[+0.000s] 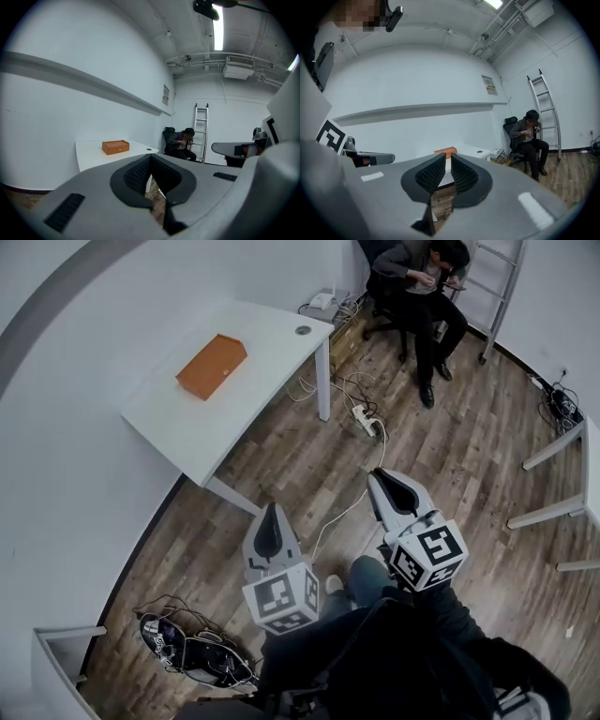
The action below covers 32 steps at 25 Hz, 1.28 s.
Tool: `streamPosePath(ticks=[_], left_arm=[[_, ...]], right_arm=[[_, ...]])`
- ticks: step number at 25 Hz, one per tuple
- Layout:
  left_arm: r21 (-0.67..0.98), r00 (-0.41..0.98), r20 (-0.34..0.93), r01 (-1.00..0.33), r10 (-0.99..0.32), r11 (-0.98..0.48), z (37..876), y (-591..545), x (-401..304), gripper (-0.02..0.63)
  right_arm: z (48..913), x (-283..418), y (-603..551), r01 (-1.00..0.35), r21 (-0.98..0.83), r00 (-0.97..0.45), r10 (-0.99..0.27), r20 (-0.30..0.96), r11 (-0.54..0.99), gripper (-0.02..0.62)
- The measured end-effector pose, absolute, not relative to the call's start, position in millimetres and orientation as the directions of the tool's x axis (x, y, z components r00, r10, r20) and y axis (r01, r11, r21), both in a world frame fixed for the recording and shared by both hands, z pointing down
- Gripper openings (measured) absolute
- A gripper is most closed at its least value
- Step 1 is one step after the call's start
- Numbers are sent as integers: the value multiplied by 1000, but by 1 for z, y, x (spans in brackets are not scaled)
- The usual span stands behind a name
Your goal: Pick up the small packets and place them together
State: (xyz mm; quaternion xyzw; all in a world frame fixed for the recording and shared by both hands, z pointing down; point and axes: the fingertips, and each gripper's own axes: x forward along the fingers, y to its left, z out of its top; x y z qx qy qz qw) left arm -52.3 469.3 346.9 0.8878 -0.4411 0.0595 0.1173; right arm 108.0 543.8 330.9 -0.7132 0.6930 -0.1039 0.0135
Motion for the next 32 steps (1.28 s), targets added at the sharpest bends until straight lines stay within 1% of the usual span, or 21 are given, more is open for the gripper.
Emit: streamPosePath(ticks=[4, 9, 14, 19, 24, 28, 32], left_arm=[[155, 584, 223, -811, -780, -563, 357, 425, -30, -2], [154, 518, 245, -856, -820, -494, 369, 357, -1, -2], [135, 403, 225, -914, -887, -381, 354, 274, 31, -2], [137, 280, 214, -957, -936, -255, 345, 214, 44, -2], [143, 184, 243, -978, -952, -153, 352, 182, 40, -2], [137, 105, 262, -988, -959, -71, 362, 155, 20, -2], [135, 45, 251, -991, -967, -11, 366, 122, -4, -2]], right_arm=[[338, 136, 497, -983, -181, 3, -992, 127, -26, 17], [348, 171, 413, -979, -193, -86, -988, 130, 60, 18], [337, 208, 314, -968, -171, -209, -969, 132, 185, 18], [331, 231, 234, -943, -159, -314, -939, 139, 292, 20], [341, 224, 175, -909, -159, -409, -896, 173, 385, 23], [356, 202, 133, -875, -165, -482, -852, 207, 455, 23], [376, 178, 89, -850, -160, -526, -811, 255, 501, 25]])
